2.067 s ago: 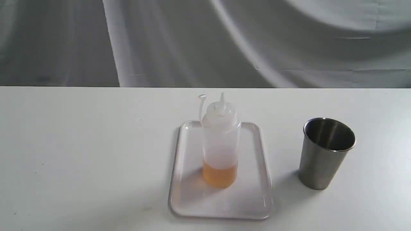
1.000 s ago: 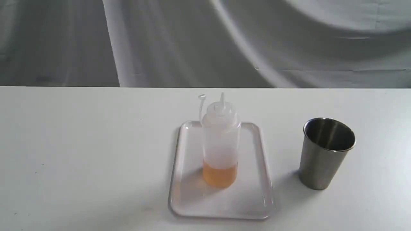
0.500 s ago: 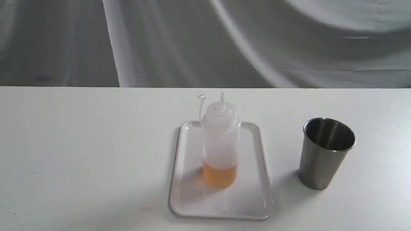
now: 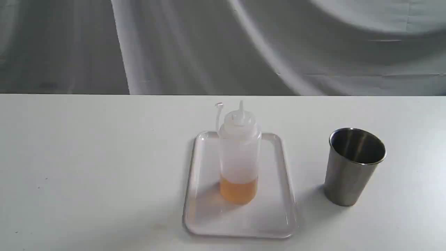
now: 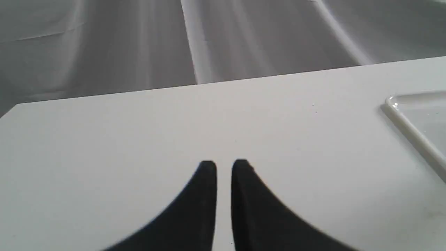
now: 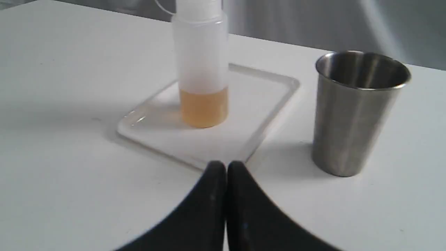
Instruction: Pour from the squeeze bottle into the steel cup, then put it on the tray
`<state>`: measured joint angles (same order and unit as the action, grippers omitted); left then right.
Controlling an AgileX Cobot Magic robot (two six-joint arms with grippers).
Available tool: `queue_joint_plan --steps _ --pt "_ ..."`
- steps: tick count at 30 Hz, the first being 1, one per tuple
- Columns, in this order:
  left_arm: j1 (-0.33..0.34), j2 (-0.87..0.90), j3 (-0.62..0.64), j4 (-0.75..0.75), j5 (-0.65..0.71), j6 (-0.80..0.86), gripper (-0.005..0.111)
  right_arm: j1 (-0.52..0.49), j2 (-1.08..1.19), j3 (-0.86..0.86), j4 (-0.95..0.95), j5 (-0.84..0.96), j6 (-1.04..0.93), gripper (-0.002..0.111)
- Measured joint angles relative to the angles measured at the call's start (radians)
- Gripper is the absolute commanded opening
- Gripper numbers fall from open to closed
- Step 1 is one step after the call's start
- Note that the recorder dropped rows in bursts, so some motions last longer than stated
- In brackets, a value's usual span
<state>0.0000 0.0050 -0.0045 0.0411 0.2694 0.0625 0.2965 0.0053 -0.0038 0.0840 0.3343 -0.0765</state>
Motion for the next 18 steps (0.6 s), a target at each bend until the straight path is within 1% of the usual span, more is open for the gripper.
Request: queue_joint_plan --steps 9,18 --pt "0.0 0.0 0.0 0.0 0.0 0.0 0.008 -0.14 0.0 0.0 0.0 0.0 0.0 0.0" --pt "0.0 0.0 0.0 0.0 0.0 0.0 0.008 -0.229 0.0 0.0 0.0 0.0 0.0 0.0"
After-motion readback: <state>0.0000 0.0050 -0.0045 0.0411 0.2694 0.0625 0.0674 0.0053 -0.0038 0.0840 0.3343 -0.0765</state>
